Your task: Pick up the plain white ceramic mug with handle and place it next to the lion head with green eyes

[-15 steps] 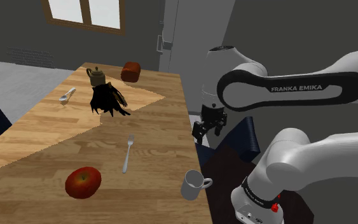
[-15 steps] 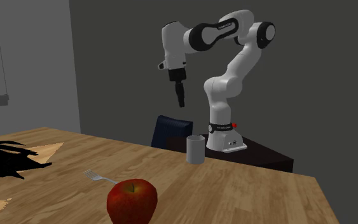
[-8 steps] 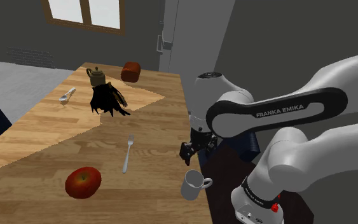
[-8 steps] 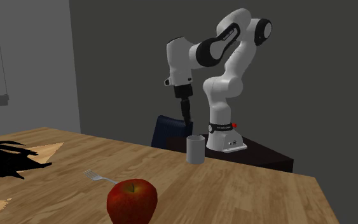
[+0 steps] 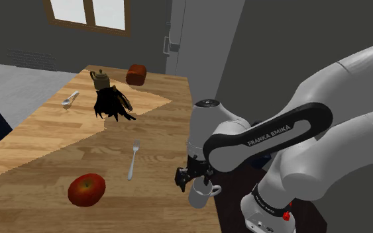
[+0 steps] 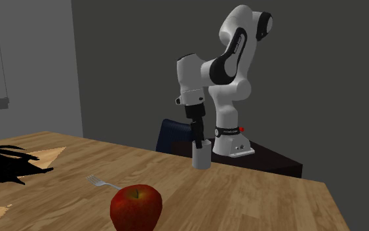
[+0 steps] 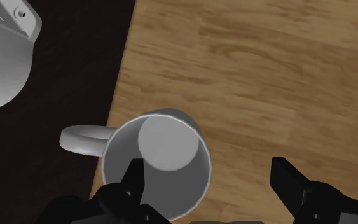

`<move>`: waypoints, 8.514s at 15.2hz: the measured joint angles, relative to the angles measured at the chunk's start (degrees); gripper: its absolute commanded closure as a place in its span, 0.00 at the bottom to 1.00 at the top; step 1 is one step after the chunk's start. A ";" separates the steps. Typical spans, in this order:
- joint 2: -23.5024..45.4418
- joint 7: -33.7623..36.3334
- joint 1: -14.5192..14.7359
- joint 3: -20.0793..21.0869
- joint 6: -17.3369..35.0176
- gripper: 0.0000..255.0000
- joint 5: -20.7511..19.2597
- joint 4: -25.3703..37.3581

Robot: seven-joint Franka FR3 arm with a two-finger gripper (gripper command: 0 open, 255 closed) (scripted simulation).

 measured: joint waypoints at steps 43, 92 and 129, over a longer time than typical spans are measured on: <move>-11.46 2.32 0.70 -3.08 -14.66 1.00 -2.42 3.51; 28.87 -3.88 -12.64 -15.07 -33.79 1.00 -23.70 61.02; 63.49 -7.19 -13.08 -18.03 -31.07 1.00 -29.90 92.17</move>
